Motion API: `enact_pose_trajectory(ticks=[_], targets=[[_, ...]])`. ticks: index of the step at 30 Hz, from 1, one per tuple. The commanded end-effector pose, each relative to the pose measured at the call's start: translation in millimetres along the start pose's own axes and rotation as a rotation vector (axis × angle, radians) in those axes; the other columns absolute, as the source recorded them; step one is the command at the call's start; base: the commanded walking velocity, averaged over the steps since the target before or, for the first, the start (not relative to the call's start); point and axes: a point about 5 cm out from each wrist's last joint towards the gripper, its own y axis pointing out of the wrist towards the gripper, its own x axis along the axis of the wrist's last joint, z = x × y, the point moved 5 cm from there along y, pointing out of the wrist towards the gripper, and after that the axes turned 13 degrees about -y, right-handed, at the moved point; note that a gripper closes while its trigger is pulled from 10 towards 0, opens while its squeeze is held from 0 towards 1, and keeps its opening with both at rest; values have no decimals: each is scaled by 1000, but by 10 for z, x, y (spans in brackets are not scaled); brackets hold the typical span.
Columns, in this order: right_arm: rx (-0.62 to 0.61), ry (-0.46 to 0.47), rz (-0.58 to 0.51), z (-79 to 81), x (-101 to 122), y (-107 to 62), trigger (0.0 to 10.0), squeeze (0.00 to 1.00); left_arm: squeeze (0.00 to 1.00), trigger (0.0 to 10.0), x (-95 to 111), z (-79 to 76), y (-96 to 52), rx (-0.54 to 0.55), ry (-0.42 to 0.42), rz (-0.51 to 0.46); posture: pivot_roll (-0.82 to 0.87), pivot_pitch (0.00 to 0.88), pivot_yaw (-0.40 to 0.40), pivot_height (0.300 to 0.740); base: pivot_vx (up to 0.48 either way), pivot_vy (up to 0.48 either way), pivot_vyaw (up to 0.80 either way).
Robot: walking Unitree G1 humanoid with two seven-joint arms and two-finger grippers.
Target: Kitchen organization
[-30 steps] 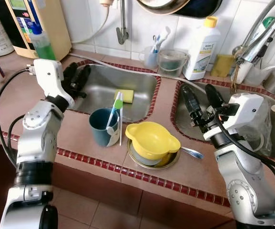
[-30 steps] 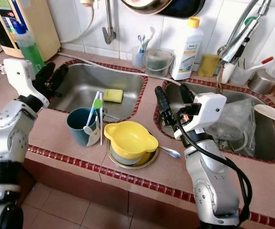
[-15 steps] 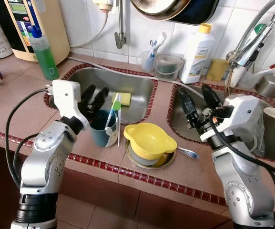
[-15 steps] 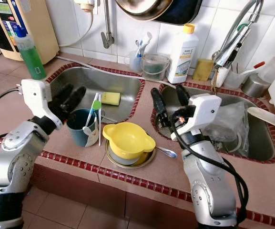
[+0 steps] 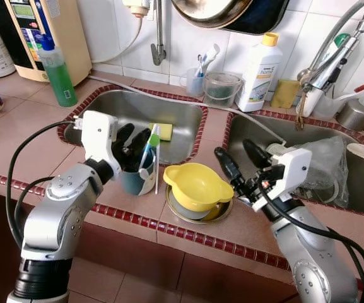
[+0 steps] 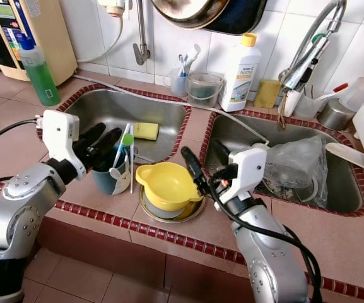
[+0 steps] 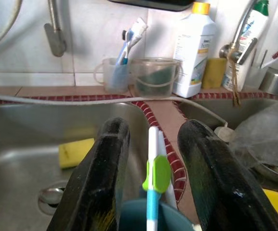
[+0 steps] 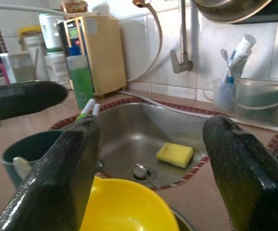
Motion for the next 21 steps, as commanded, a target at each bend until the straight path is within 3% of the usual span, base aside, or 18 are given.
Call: enact_pose_trajectory(ticks=[1,8,15,16,17,18,21], targets=[[24,-8,-6,34,42,-10,10000,0,0,10000,-10,-14,34,-17,13,17,-41,32,-8,740,0,0,0],[21,-18,0,55,57,-55,10000,0,0,10000,-78,34,145,-35,22,90,-61,40,13,740,0,0,0],[18,-18,-4,61,73,-67,10000,0,0,10000,6,130,223,-15,27,85,-70,37,26,740,0,0,0],[14,-19,-4,58,73,-68,10000,0,780,10000,48,138,227,-16,5,66,-72,37,27,740,0,0,0],[12,-20,-4,56,73,-70,10000,0,780,10000,64,142,228,-17,-6,58,-72,37,27,740,0,0,0],[10,-19,-4,54,73,-74,10000,0,1000,10000,70,147,227,-17,-5,58,-74,36,29,740,0,0,0],[7,-17,-1,53,71,-84,10000,0,1000,10000,65,162,230,-18,8,68,-74,36,29,740,0,0,0]])
